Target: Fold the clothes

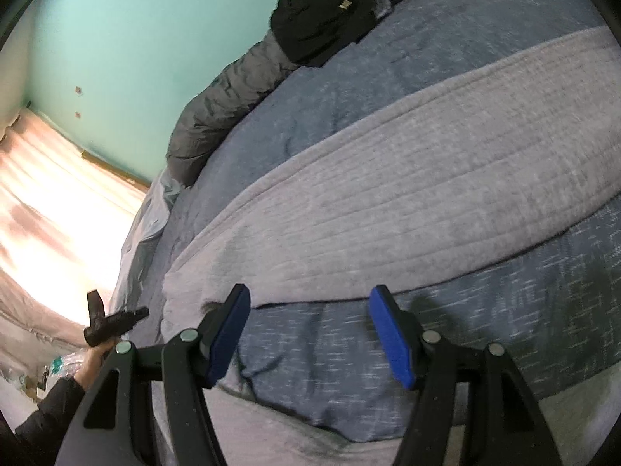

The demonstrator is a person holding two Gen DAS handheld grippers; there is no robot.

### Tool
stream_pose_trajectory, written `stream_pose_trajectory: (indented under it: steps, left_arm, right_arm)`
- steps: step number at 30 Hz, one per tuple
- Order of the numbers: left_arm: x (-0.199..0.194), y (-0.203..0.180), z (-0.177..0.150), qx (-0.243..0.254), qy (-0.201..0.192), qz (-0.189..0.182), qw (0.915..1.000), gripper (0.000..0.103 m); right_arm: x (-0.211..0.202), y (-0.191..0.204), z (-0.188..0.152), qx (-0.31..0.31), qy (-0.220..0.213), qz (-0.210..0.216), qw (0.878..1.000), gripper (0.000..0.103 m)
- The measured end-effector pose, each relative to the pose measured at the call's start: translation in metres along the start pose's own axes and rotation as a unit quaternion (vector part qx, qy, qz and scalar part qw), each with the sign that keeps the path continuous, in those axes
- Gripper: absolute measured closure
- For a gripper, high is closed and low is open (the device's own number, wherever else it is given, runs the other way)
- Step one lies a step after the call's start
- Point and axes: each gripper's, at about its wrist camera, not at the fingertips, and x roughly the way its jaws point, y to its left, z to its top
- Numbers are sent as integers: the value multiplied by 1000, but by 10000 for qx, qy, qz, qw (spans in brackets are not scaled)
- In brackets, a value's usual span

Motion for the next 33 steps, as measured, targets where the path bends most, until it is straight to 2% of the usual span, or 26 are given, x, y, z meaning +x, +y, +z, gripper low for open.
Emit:
stream_pose_trajectory:
  steps: [1,3,7,9,12,14,18,23,29,33]
  left_arm:
    - [-7,2,-10,18,43,-26,10000,74]
    - [-20,8,-27,-6,122,-79,9999,60]
    - [-47,20,-52,-59,216,-136,9997,59]
    - [-56,25,-63,-114,274,-214,9993,54]
    - [-57,24,-82,-156,360,-315,9987,50]
    - [-55,24,-94,-185,409,-398,9982,50]
    - [-50,30,-115,-325,428,-592,9968,50]
    - [-43,36,-132,-319,514,-678,9959,50]
    - [-35,49,-145,-533,556,-789,9939,50]
    - [-34,47,-146,-519,556,-762,9942,50]
  right_arm:
    - [-2,5,-1,-42,-3,36,10000,38]
    - [-4,14,-3,-134,-26,52,9999,38]
    - [-19,24,-13,-132,-79,60,9999,38]
    - [-28,27,-20,-121,-64,14,9999,38]
    - [-52,26,-32,-212,19,-159,9996,38]
    - [-78,19,-41,-273,52,-440,9986,38]
    - [-129,-5,-50,-174,67,-1015,9947,38]
    - [-208,-42,-55,-346,-43,-2110,9769,38]
    - [-285,-109,-60,413,-448,-2637,9627,38]
    - [-312,-149,-63,961,-679,-2856,9511,38]
